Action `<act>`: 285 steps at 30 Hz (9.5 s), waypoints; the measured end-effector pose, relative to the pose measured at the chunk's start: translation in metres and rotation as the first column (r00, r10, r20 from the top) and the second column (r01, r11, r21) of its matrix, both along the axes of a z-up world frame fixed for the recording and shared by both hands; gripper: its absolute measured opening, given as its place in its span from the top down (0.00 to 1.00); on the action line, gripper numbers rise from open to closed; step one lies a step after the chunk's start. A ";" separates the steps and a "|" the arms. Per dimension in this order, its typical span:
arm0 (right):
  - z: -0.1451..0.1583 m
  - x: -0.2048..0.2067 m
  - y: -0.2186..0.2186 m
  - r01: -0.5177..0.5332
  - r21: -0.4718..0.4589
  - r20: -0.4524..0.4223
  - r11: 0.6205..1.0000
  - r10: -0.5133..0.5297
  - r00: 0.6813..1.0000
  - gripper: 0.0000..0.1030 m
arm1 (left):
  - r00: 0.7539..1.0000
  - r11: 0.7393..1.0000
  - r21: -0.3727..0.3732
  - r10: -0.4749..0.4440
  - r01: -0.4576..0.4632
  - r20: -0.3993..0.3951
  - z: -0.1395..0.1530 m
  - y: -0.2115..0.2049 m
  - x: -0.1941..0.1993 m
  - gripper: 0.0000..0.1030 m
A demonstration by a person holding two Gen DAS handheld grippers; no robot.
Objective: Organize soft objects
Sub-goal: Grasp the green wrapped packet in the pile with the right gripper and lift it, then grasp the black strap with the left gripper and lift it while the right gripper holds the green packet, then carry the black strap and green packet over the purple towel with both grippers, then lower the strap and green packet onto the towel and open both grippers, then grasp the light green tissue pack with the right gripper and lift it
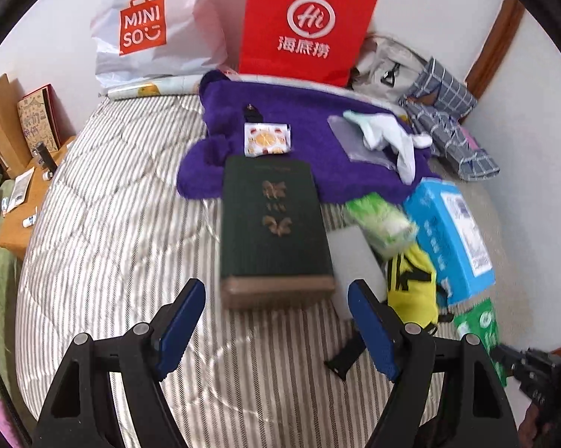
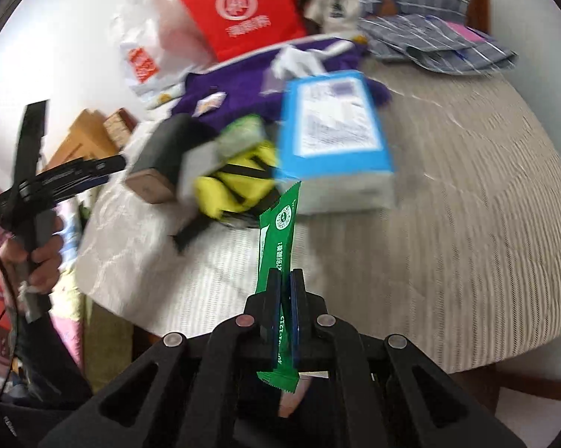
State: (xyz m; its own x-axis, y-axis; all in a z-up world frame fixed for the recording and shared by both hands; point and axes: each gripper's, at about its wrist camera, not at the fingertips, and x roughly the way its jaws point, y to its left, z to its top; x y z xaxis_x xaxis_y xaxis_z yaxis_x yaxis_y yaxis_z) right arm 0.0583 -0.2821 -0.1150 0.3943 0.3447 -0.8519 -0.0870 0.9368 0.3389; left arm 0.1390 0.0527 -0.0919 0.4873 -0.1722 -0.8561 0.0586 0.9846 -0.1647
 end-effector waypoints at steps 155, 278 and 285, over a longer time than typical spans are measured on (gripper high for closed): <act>0.085 0.098 0.030 -0.011 -0.110 0.297 0.994 0.044 0.954 0.78 | 0.975 0.997 0.060 -0.052 0.040 0.217 0.060 -0.016 0.014 0.81; 0.034 0.086 0.084 -0.115 -0.155 0.153 0.981 0.139 0.978 0.50 | 0.999 1.000 -0.029 -0.001 0.002 0.032 0.006 0.007 0.006 0.38; 0.039 0.048 0.058 -0.102 -0.140 0.198 0.985 0.129 0.972 0.50 | 1.000 0.999 -0.042 0.014 -0.013 0.020 -0.005 -0.013 -0.031 0.38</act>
